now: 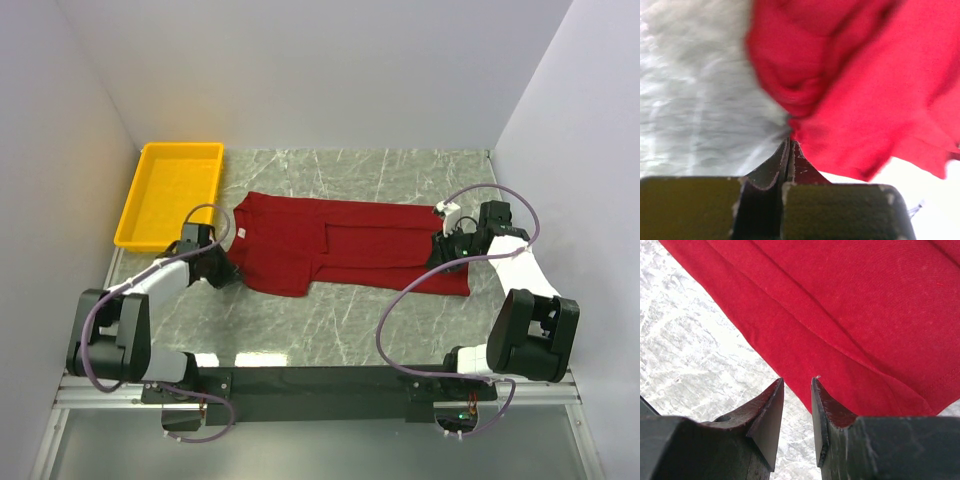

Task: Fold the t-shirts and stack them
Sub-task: Fold the tshirt

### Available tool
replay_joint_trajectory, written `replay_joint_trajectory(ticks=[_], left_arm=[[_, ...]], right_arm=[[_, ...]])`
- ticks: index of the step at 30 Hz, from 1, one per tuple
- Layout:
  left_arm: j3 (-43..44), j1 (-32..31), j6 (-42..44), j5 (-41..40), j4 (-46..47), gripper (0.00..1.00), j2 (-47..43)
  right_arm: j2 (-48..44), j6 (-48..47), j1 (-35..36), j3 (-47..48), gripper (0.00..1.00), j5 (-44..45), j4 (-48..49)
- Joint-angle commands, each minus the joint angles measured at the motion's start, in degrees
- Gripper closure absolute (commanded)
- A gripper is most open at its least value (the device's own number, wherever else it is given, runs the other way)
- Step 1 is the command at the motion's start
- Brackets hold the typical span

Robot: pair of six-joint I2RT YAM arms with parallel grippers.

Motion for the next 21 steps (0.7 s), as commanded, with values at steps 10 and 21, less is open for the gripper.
replay_joint_trajectory(ticks=[10, 21], left_arm=[[18.8, 0.2, -4.4, 11.3, 3.5, 1.00, 2.6], [38.7, 0.7, -13.1, 12.6, 5.4, 1.00, 22.3]], right_arm=[[-1.7, 1.1, 0.2, 2.2, 0.64, -1.4, 1.3], [-1.8, 1.3, 0.2, 1.2, 0.64, -1.7, 3.0]])
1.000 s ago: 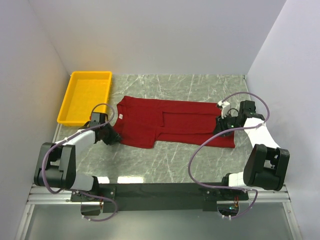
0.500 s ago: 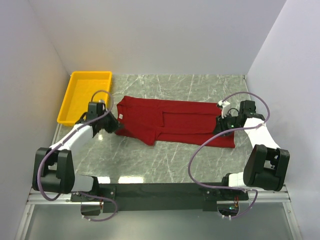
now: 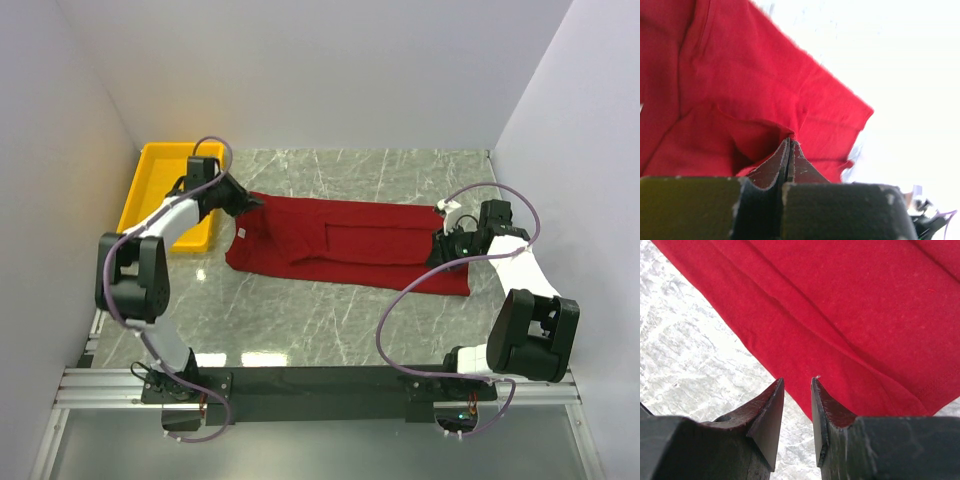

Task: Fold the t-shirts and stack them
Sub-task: Fold the tshirt

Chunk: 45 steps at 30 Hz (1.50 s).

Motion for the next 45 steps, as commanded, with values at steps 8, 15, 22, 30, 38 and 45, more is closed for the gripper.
replay_joint_trajectory(ticks=[8, 15, 22, 30, 38, 45], left_arm=[[12.9, 0.5, -4.2, 3.2, 2.1, 0.92, 12.5], [17.2, 0.6, 1.9, 0.2, 0.3, 0.44, 13.3], [18.8, 0.3, 10.0, -3.8, -6.7, 0.42, 8.5], [6.6, -6.8, 8.2, -4.9, -10.2, 0.43, 3.2], [-1.9, -14.9, -3.9, -8.4, -4.9, 0.44, 0.4], [-4.5, -15.7, 0.2, -20.6, -6.9, 0.41, -8.2]], right_arm=[[-1.6, 0.2, 0.2, 0.5, 0.64, -1.8, 2.0], [-1.0, -0.9, 0.2, 0.8, 0.65, -1.9, 1.0], [0.2, -1.8, 1.6, 2.1, 0.65, -1.6, -0.7], [0.8, -0.3, 4.6, 1.6, 0.65, -1.1, 0.7], [1.0, -1.4, 8.5, 1.9, 0.65, 0.0, 0.6], [3.7, -15.3, 20.5, 8.8, 0.61, -0.6, -0.5]])
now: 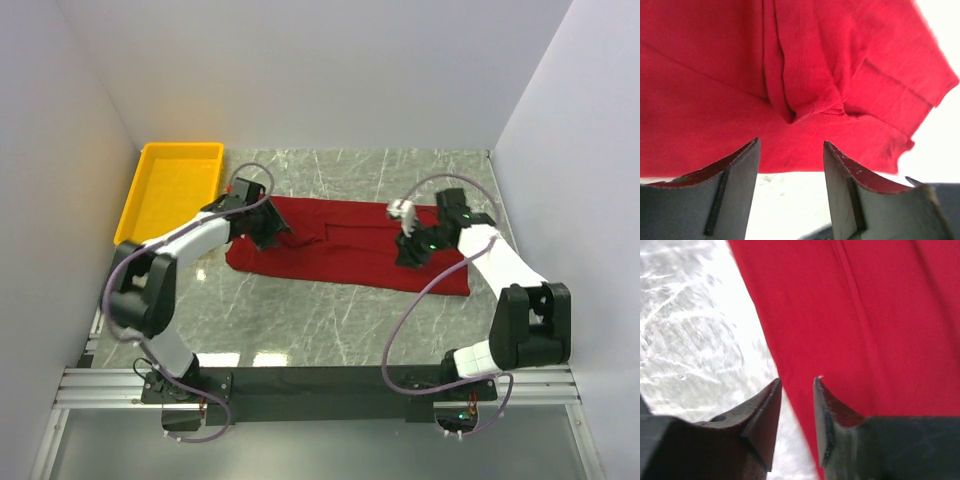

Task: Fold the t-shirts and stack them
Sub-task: Fold the tshirt

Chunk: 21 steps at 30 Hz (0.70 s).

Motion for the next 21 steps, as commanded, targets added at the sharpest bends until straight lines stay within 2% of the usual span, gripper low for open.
replay_joint_trajectory(ticks=[1, 3, 5, 6, 7, 9, 14, 21], left_arm=[[-1.5, 0.2, 4.3, -10.6, 1.0, 0.41, -11.3], [-3.6, 0.2, 7.2, -11.6, 0.9, 0.38, -17.3], [-5.2, 0.4, 9.1, -16.9, -0.5, 0.30, -21.4], [-7.0, 0.5, 9.4, -18.3, -1.2, 0.19, -23.3], [-7.9, 1.0, 8.9, -21.7, -2.1, 0.13, -26.9], [-10.3, 2.0, 8.5, -22.9, -5.4, 0.05, -31.4], [-15.1, 6.4, 7.9, -23.1, -10.3, 0.05, -40.5], [-19.1, 8.4, 6.4, -24.4, -15.2, 0.03, -51.6]], right_arm=[[2.4, -8.8, 6.9, 7.1, 0.59, -1.0, 0.5], [6.0, -8.9, 12.6, 12.0, 0.58, 0.7, 2.4], [9.2, -7.8, 16.6, 15.9, 0.58, 4.3, 3.8], [12.7, -7.4, 18.4, 20.1, 0.57, 5.3, 3.8], [14.4, -7.0, 21.7, 22.2, 0.58, 6.1, 3.8], [19.3, -6.7, 24.5, 27.0, 0.57, 8.8, 4.3], [26.1, -7.0, 31.7, 32.5, 0.57, 12.8, 7.4], [34.9, -6.7, 36.1, 39.3, 0.57, 17.5, 10.5]])
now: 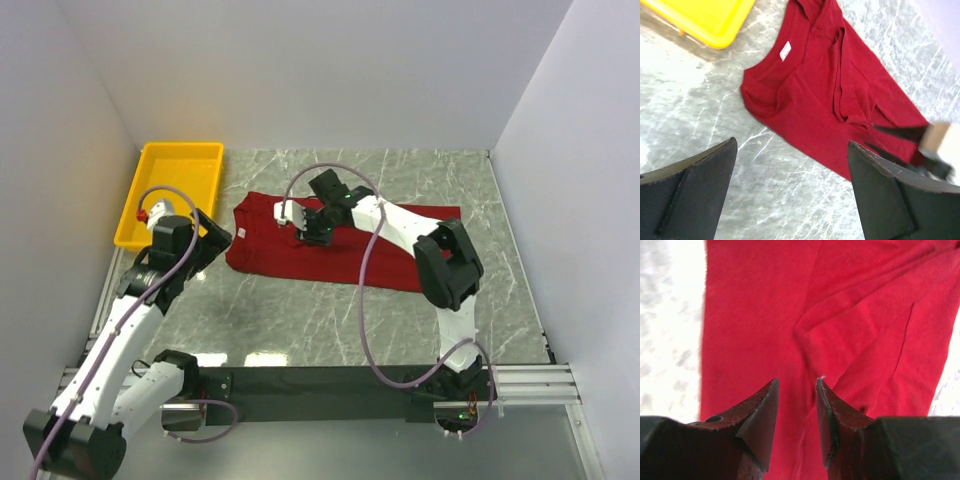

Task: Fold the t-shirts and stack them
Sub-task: Fold the tshirt

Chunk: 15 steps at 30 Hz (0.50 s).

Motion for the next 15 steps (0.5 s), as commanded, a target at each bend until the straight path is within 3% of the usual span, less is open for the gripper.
replay_joint_trajectory(ticks=[1, 15], left_arm=[[-0.7, 0.6, -0.7, -1.8, -2.4, 0.03, -3.5], [-2.8, 0.7, -1.6, -1.3, -3.2, 0.04, -4.8]], right_arm=[[2.5, 0.0, 1.3, 4.9, 0.57, 3.7, 3.8], [9.6, -1.3, 3.0, 9.7, 0.60, 5.3, 3.1]])
